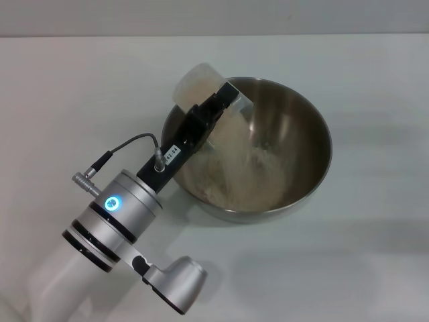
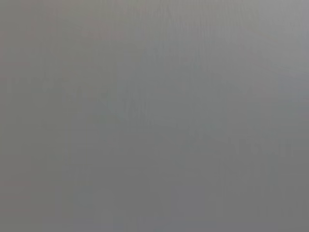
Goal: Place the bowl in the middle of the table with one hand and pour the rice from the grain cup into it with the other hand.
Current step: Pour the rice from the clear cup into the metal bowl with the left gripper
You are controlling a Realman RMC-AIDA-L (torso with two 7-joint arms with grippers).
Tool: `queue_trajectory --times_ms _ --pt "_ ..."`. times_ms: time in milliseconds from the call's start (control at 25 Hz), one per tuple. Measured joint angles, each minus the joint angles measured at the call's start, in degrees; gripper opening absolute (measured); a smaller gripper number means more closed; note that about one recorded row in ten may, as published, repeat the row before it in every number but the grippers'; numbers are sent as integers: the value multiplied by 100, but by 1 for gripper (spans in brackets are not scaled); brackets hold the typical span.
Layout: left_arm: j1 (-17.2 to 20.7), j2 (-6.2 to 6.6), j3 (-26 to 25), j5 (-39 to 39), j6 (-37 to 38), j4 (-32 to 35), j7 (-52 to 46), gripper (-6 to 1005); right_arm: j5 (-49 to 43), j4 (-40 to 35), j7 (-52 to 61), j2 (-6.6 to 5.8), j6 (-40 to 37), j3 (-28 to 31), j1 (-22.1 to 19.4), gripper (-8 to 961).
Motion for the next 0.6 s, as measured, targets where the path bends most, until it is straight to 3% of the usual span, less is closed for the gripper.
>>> queue_trajectory --times_ms 400,600 --pt "39 0 -23 524 218 192 1561 27 -1 0 4 0 -55 0 -2 402" --pt "18 0 -23 710 282 279 1831 27 4 0 10 1 -60 0 -13 401"
